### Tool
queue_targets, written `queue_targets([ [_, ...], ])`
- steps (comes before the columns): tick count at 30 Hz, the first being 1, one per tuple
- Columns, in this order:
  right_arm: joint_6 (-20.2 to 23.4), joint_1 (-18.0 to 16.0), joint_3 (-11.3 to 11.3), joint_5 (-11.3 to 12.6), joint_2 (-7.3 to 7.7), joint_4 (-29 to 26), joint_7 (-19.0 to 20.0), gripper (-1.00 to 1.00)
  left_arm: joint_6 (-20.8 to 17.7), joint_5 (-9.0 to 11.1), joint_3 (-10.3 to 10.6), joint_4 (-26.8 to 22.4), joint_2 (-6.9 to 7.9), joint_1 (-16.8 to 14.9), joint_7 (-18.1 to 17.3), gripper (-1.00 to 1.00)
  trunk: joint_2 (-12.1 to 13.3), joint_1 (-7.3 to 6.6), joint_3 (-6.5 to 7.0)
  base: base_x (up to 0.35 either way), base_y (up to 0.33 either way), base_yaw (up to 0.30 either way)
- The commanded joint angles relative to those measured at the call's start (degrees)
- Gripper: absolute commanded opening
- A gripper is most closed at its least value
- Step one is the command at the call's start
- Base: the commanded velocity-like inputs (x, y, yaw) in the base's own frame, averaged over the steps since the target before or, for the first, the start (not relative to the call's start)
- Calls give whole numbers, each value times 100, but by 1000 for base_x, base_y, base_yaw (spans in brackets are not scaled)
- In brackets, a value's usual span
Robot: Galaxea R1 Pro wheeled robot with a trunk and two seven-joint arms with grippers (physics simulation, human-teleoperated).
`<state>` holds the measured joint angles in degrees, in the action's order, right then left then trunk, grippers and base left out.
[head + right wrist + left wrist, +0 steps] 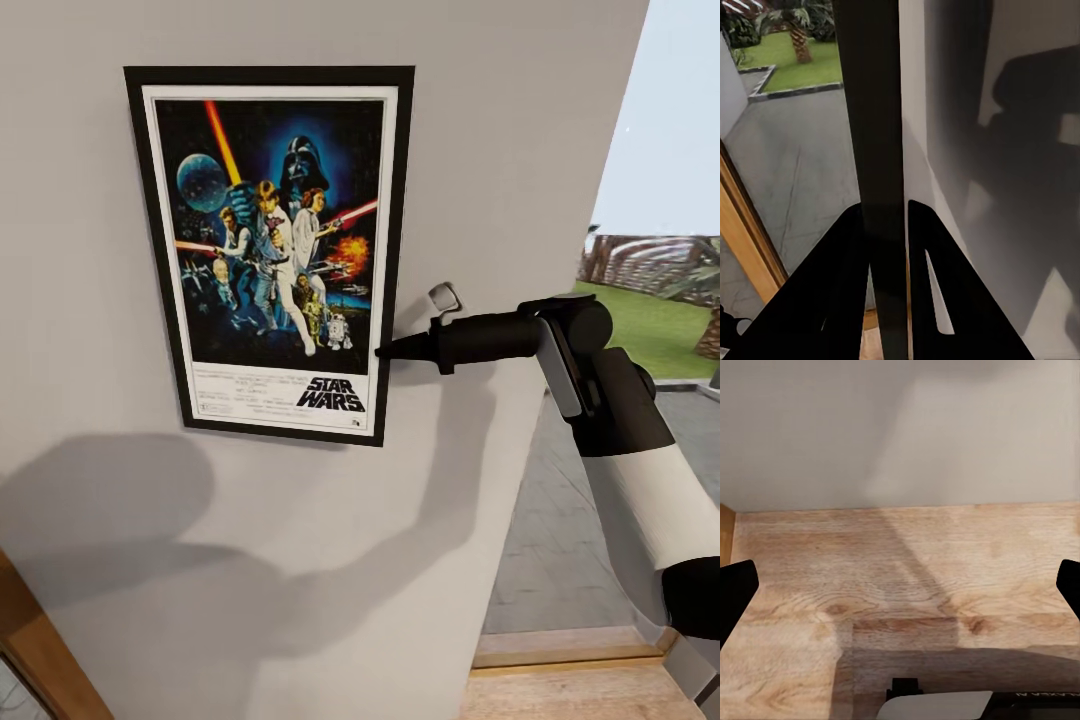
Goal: Pick up the poster from the kitchen countertop and hang it on one of the wall nails in the kitchen.
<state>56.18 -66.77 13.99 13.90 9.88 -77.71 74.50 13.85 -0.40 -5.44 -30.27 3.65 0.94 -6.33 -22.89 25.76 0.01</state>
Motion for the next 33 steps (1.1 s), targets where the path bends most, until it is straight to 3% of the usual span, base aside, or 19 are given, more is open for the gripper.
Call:
queue_targets([
  [1, 42, -3, 8, 25, 4, 1, 3, -100, 4, -4, -36, -5, -4, 3, -52, 100, -3, 2, -1, 0, 95, 0],
  [33, 42, -3, 8, 25, -2, 1, 3, -100, 13, -3, -36, -5, -4, 3, -53, 100, -3, 2, -1, -8, 60, 0],
])
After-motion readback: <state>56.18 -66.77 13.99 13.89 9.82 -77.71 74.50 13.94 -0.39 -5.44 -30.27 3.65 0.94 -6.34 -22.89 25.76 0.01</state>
